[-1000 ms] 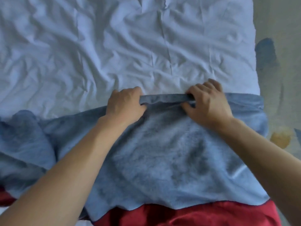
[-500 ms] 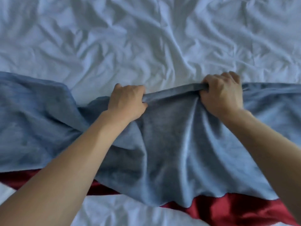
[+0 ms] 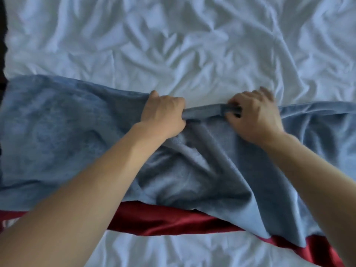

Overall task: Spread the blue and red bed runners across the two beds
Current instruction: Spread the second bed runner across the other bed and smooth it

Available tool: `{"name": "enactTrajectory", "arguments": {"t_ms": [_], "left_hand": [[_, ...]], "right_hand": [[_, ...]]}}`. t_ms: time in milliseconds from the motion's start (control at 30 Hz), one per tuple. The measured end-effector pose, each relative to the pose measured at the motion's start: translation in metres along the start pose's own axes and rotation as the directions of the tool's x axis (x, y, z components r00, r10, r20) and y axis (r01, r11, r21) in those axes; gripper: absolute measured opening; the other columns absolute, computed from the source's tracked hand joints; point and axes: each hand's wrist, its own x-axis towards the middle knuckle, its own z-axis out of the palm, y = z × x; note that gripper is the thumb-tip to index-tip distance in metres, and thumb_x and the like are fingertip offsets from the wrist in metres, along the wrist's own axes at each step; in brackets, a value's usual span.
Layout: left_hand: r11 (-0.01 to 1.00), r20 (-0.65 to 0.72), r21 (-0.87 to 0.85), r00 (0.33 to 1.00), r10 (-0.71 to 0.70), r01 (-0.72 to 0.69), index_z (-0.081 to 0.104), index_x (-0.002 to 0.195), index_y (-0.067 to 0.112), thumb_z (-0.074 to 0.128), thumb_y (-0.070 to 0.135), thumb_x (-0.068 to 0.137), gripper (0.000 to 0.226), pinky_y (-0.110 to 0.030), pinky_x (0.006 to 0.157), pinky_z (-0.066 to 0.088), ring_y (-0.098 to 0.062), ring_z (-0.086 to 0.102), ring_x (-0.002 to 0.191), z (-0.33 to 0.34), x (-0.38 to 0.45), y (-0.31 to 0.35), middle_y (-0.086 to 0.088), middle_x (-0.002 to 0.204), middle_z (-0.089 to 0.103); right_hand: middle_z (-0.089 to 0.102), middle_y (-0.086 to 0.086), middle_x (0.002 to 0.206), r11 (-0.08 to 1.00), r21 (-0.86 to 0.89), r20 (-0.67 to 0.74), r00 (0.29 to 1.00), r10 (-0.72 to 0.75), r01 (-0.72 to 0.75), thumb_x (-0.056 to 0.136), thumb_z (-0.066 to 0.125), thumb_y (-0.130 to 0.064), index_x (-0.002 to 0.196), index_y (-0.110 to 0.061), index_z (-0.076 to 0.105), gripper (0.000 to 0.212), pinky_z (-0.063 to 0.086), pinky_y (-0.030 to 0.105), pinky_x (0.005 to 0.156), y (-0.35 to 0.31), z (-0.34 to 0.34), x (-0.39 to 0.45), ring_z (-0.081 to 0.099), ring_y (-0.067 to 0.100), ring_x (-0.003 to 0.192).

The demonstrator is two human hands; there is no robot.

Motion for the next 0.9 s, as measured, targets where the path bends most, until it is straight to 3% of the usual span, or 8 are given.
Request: {"name": "enactTrajectory", "arguments": {"t_ms": [133,300,433,500,667,900], "left_hand": [[1.000,-0.085,0.005,0.996,0.025,-0.025,0.057,0.092,0.023,0.061,0.029,0.086,0.009,-0.036,0.081,0.026,-0.021,0.054,0.071,-0.002,-0.004,-0.004,0.004,0.078,0.062],[1.000,-0.155,0.018,0.988,0.014,-0.012,0.055,0.095,0.019,0.058,0.022,0.089,0.007,-0.036,0.089,0.032,-0.020,0.053,0.069,-0.008,0.000,-0.014,0.003,0.078,0.059],[1.000,-0.168,0.002,0.986,-0.020,0.021,0.055,0.095,0.017,0.057,0.016,0.086,0.009,-0.037,0.089,0.035,-0.022,0.054,0.070,-0.016,0.009,-0.009,0.002,0.080,0.060],[0.999,-0.173,0.013,0.984,-0.036,0.039,0.056,0.092,0.018,0.057,0.016,0.085,0.008,-0.037,0.087,0.035,-0.022,0.054,0.070,-0.019,0.009,-0.013,0.002,0.078,0.059],[0.989,-0.185,0.062,0.975,-0.124,0.137,0.052,0.084,0.016,0.060,0.020,0.083,0.008,-0.040,0.082,0.033,-0.026,0.052,0.070,-0.022,0.001,-0.059,-0.001,0.076,0.059],[0.984,-0.213,0.055,0.965,-0.155,0.170,0.060,0.091,0.022,0.061,0.023,0.084,0.007,-0.039,0.087,0.030,-0.023,0.052,0.080,-0.017,-0.021,-0.128,0.002,0.081,0.061]], "right_hand": [[0.069,0.003,0.078,0.977,0.098,-0.004,0.982,-0.187,0.187,0.078,0.062,-0.018,0.087,-0.013,0.069,0.012,0.042,0.042,0.093,-0.049,0.012,0.013,0.059,0.030,0.074],[0.071,0.012,0.089,0.994,-0.034,-0.004,0.995,0.100,-0.100,0.078,0.062,-0.014,0.091,-0.012,0.073,0.017,0.039,0.045,0.095,0.003,-0.007,0.030,0.060,0.039,0.087],[0.069,0.006,0.088,0.981,0.126,0.025,0.988,-0.151,0.146,0.079,0.068,-0.021,0.096,-0.013,0.069,0.019,0.045,0.044,0.091,-0.037,-0.005,0.036,0.062,0.033,0.084],[0.065,0.003,0.078,0.955,0.152,0.002,0.967,-0.256,0.253,0.080,0.067,-0.020,0.087,-0.013,0.067,0.010,0.044,0.042,0.086,-0.058,0.001,0.037,0.059,0.030,0.076],[0.068,0.007,0.085,0.996,0.018,0.061,0.994,-0.090,0.089,0.082,0.066,-0.021,0.088,-0.013,0.071,0.011,0.036,0.040,0.092,-0.036,0.001,0.060,0.057,0.033,0.085],[0.070,-0.001,0.096,0.961,0.162,-0.022,0.975,-0.221,0.222,0.088,0.064,-0.034,0.108,-0.017,0.067,0.026,0.037,0.037,0.101,-0.137,0.020,0.069,0.062,0.024,0.093]]}}
